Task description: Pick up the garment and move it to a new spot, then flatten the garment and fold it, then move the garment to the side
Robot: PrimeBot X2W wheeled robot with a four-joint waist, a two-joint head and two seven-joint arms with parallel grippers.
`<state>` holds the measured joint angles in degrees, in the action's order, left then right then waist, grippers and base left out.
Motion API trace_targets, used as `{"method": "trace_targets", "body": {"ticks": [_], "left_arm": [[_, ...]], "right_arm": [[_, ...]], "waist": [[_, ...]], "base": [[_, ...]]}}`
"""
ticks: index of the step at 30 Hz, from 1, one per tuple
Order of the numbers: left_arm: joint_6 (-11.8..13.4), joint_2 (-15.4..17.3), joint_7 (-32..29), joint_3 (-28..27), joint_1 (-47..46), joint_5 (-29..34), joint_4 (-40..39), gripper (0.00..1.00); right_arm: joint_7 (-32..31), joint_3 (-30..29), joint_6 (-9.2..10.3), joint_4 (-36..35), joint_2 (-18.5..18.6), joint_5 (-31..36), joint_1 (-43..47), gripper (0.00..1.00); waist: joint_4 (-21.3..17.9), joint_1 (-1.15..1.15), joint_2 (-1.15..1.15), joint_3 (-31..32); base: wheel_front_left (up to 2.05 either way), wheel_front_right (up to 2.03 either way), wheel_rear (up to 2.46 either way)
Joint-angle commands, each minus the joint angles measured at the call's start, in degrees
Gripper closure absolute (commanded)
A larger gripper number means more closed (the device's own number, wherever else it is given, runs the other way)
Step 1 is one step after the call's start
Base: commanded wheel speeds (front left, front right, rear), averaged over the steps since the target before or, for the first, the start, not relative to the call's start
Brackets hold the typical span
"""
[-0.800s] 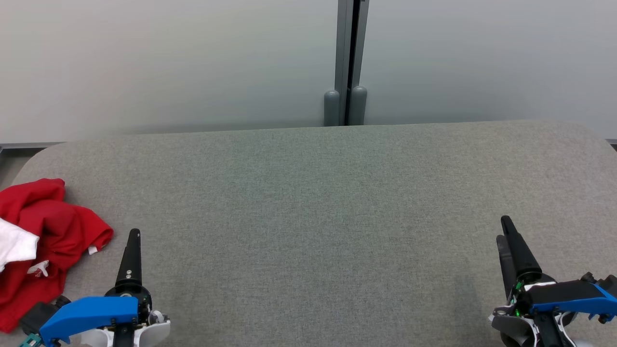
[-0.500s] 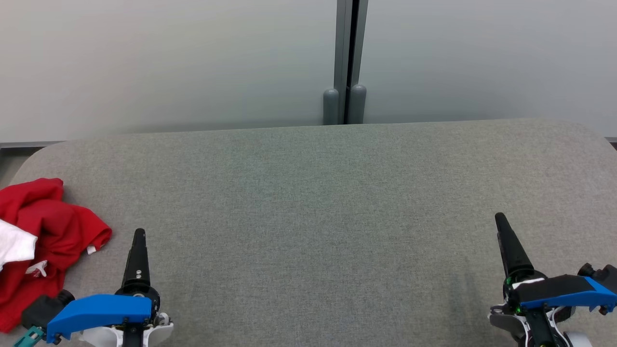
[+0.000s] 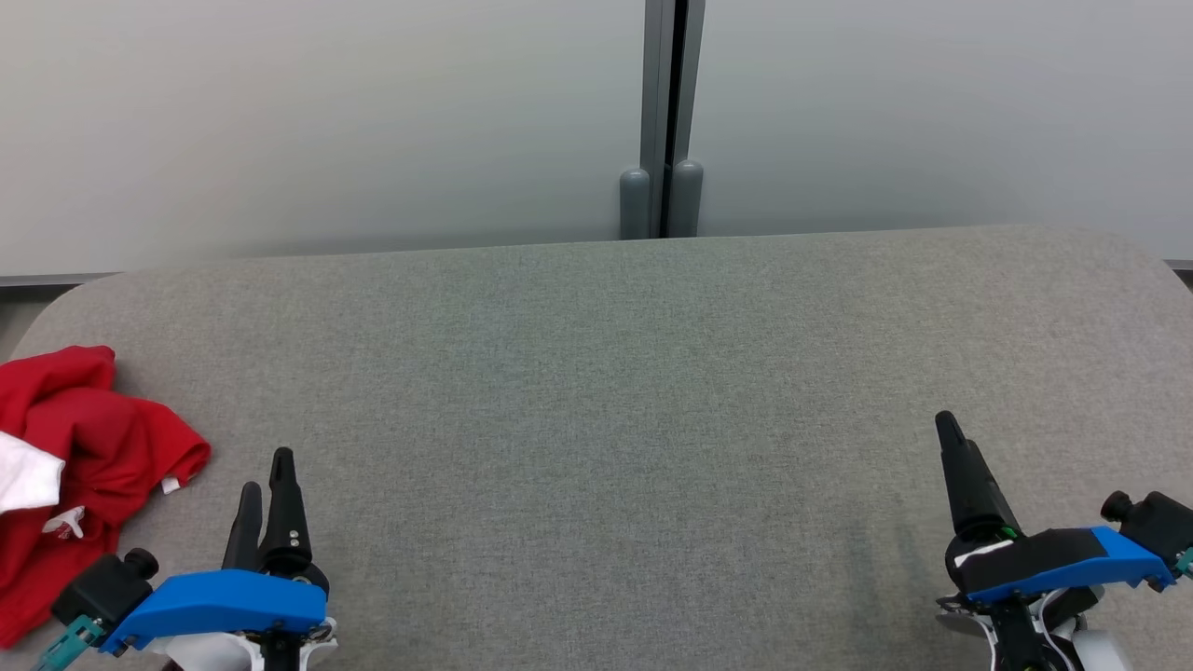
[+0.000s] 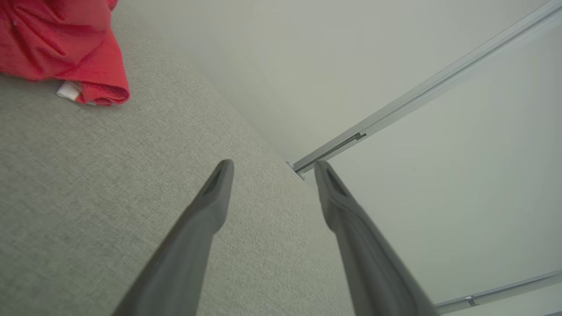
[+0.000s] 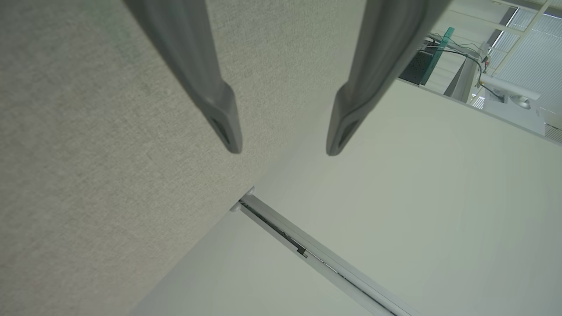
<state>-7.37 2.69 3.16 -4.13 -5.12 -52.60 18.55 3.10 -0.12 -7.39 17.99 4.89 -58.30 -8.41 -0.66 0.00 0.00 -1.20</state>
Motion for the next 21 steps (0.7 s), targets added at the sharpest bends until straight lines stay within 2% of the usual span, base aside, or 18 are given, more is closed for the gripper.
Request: {"method": "trace_targets", "body": {"ticks": [1,21], "left_arm": [[-0.1,0.4,0.5,0.3,-1.4,1.9,-0.4,0.0],[0.3,0.5,4.1,2.1,0.2,18.5,0.4,0.0]], "right_arm": [[0.5,0.3,-0.1,-0.4,0.6,1.7,-1.8,0.0],[4.1,0.9,-0.12,1.5,0.9,19.2,-1.5,0.0]], "waist": [[0.0,0.0,0.0,0.0],[-0.5,0.0,0.0,-0.2]], "base": [[0.0,0.0,0.0],[0.0,0.0,0.0]]}}
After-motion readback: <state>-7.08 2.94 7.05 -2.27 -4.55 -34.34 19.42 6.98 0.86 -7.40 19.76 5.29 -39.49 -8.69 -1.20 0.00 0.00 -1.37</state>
